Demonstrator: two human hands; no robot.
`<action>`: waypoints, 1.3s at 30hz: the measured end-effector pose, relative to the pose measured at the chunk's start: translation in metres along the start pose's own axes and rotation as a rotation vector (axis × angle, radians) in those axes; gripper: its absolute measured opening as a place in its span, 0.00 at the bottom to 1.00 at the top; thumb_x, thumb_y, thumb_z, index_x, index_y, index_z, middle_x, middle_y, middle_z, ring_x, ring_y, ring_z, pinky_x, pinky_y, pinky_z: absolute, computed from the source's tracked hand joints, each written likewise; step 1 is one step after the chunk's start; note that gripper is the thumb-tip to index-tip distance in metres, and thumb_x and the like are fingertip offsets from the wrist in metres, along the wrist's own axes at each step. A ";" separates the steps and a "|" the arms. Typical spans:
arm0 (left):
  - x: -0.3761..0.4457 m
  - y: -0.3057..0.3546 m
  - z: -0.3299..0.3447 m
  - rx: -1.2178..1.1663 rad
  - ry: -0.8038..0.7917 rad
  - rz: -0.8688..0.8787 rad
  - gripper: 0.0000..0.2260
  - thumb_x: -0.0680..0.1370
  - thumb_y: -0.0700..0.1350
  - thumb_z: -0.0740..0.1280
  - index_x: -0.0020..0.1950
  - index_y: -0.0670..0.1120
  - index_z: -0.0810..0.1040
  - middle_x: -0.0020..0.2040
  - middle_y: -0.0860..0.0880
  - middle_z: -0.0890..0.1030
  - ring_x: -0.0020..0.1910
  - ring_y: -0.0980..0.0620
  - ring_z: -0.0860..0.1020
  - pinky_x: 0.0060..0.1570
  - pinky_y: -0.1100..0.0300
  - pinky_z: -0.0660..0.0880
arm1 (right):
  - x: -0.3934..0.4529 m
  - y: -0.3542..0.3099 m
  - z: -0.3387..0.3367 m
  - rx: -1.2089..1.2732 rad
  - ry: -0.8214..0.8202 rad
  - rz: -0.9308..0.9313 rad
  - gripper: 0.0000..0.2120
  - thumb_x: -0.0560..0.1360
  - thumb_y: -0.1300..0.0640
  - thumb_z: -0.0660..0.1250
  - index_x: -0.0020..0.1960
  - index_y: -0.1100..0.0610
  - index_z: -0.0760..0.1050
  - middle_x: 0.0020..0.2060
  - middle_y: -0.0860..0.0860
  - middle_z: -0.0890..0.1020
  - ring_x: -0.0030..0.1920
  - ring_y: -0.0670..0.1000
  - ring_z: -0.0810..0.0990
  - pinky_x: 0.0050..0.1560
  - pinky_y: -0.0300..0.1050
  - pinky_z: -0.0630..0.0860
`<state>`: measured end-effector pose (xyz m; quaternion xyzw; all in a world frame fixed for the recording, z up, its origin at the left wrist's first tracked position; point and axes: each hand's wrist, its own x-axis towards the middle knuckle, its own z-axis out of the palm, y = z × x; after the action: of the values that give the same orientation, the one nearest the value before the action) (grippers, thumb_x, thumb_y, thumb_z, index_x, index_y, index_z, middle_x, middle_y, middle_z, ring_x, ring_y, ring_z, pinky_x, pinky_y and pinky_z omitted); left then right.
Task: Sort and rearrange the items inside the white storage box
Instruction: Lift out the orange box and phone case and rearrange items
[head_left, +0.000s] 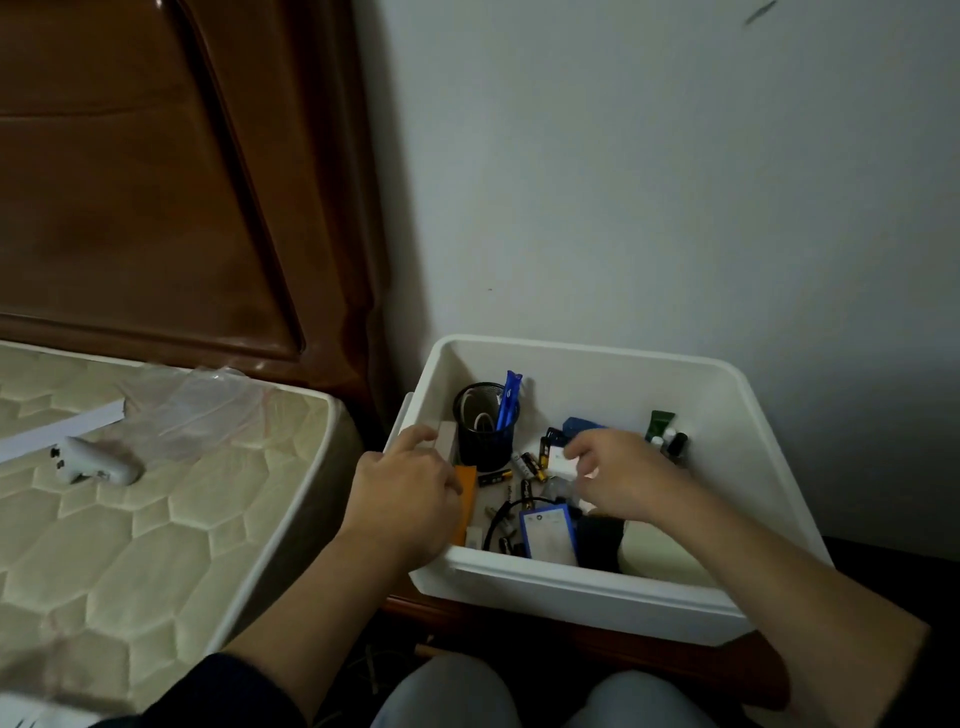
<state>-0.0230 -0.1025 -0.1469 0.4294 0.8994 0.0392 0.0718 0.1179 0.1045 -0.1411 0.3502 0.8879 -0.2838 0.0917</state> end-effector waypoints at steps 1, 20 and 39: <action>0.000 0.002 0.000 0.016 -0.004 -0.012 0.16 0.82 0.51 0.58 0.61 0.57 0.85 0.69 0.59 0.78 0.81 0.57 0.55 0.70 0.46 0.66 | -0.007 0.011 -0.008 -0.082 0.027 0.002 0.25 0.76 0.55 0.74 0.72 0.50 0.75 0.67 0.50 0.80 0.62 0.51 0.80 0.63 0.48 0.79; -0.015 0.062 0.007 -0.071 -0.002 -0.035 0.16 0.81 0.60 0.53 0.59 0.58 0.77 0.56 0.55 0.80 0.57 0.53 0.76 0.63 0.49 0.68 | -0.032 0.076 0.007 -0.344 -0.152 0.174 0.48 0.70 0.40 0.77 0.81 0.50 0.55 0.75 0.56 0.67 0.73 0.60 0.66 0.73 0.57 0.69; -0.009 0.066 -0.015 -1.430 -0.128 -0.110 0.14 0.80 0.51 0.74 0.64 0.51 0.80 0.54 0.42 0.84 0.45 0.43 0.87 0.42 0.42 0.86 | -0.035 -0.013 0.009 0.289 0.214 -0.285 0.69 0.51 0.30 0.80 0.81 0.35 0.42 0.76 0.39 0.60 0.77 0.45 0.59 0.71 0.49 0.65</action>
<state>0.0309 -0.0680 -0.1225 0.2328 0.6681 0.5894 0.3899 0.1351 0.0715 -0.1304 0.2589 0.8831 -0.3795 -0.0952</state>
